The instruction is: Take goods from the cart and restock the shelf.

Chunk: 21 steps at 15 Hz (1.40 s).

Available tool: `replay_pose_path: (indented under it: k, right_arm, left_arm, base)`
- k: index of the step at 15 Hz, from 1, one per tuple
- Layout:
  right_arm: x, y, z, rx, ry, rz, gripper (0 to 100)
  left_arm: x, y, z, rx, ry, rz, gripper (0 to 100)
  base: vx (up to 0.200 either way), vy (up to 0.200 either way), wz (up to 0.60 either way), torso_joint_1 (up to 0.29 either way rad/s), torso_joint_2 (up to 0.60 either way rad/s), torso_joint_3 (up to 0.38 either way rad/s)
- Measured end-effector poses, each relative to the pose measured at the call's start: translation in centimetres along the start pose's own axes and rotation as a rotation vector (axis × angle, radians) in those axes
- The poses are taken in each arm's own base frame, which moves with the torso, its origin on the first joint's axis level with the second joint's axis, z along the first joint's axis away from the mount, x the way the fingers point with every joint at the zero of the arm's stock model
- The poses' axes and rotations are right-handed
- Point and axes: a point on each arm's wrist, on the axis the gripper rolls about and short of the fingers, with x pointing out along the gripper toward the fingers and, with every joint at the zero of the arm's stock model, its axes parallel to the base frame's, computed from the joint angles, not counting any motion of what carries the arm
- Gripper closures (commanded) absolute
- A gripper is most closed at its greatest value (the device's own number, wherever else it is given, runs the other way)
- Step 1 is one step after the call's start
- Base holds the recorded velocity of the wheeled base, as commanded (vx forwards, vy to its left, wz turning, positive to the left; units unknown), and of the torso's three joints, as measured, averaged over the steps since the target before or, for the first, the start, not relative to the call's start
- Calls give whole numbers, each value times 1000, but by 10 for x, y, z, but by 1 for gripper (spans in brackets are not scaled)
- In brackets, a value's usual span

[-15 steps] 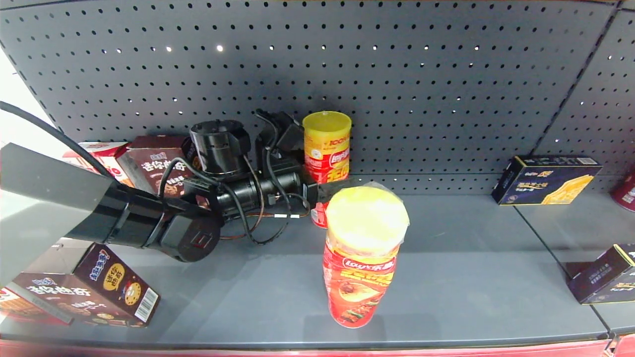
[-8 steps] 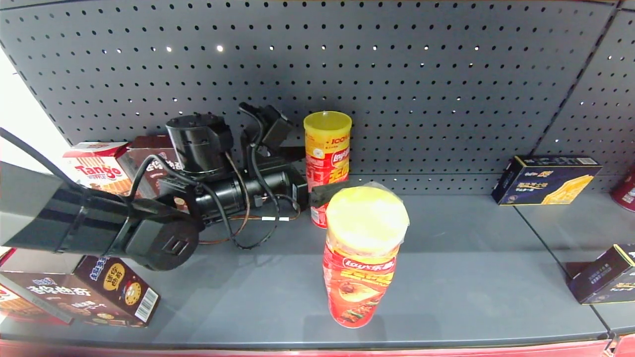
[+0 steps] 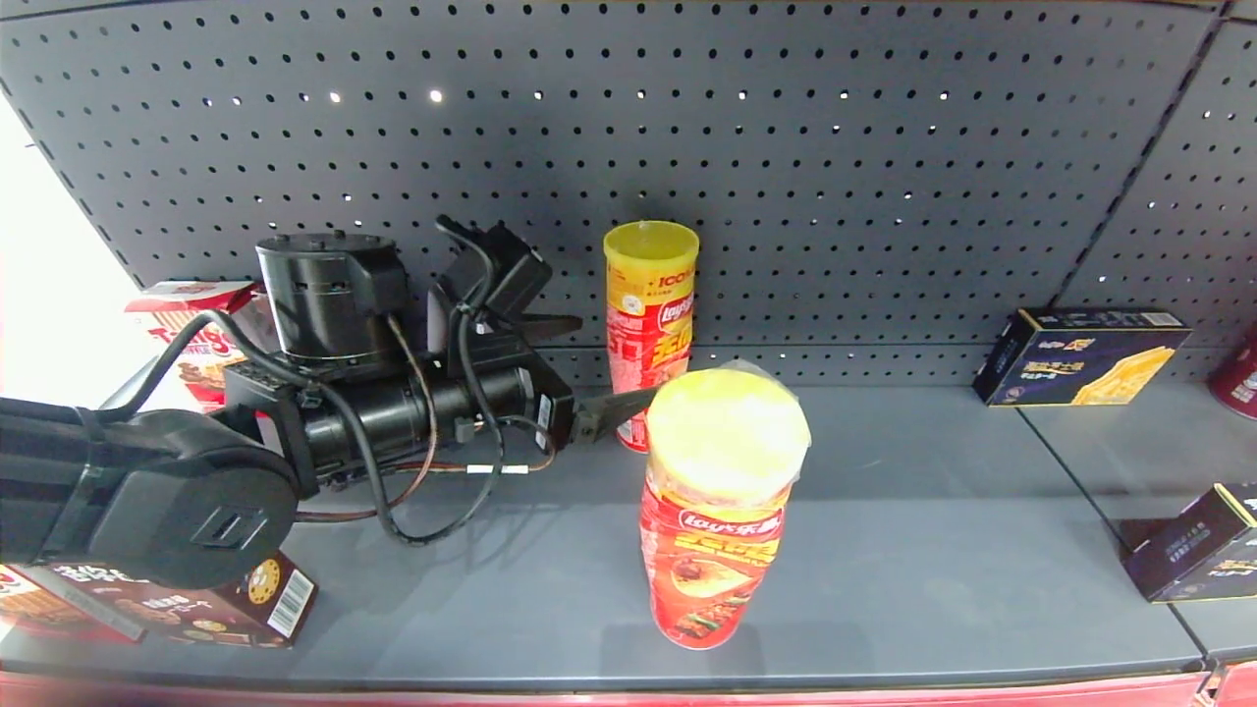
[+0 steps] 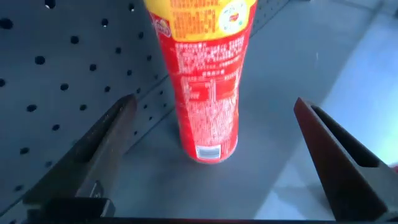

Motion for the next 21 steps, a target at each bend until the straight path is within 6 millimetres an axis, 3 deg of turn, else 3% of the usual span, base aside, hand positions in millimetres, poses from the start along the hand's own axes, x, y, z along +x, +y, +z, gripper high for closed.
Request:
replay_pose_path:
  k: [7,21]
  right_arm:
    - [0,0,0,0,1,0,0]
    - [0,0,0,0,1,0,0]
  left_arm:
    - [-1,4,8,56,60,165,0]
    - [13,18,14,58,76,281,0]
  base:
    - [0,0,0,0,0,0]
    - [0,0,0,0,0,0]
